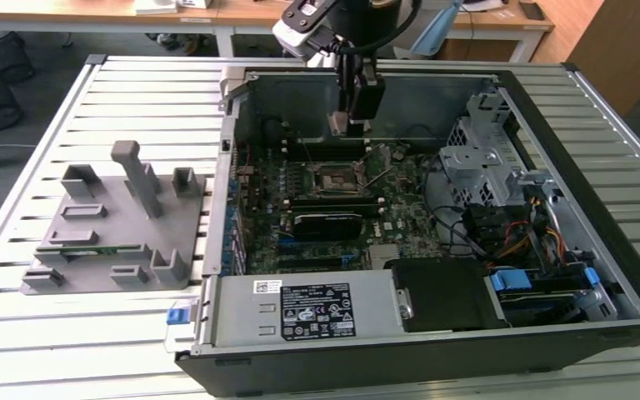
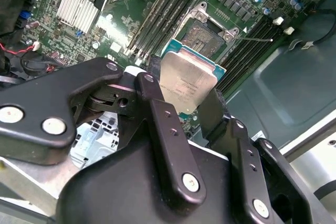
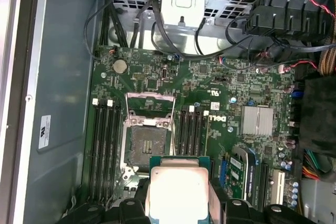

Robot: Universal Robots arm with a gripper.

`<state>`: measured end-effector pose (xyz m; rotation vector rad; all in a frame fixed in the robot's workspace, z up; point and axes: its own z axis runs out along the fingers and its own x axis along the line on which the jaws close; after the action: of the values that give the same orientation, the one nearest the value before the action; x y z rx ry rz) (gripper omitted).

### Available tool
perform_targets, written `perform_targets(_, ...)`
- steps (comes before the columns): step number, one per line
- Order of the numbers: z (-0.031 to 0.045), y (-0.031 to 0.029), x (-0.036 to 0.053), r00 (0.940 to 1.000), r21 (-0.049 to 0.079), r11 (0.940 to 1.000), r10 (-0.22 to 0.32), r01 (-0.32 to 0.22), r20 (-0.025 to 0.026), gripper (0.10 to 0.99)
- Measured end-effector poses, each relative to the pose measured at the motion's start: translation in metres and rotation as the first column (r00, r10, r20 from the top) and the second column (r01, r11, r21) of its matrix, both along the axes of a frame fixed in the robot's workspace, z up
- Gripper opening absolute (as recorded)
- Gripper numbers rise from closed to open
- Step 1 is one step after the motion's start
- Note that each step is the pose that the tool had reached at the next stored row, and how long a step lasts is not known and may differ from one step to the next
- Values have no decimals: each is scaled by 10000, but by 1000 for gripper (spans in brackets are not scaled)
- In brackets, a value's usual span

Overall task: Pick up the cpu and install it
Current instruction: 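Place the cpu into insertion slot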

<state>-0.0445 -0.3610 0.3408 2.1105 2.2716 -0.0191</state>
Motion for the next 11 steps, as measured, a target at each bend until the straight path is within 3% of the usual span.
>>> perform_targets(11,-33,11,0,10000,-6,10000,-1,1,0,529)
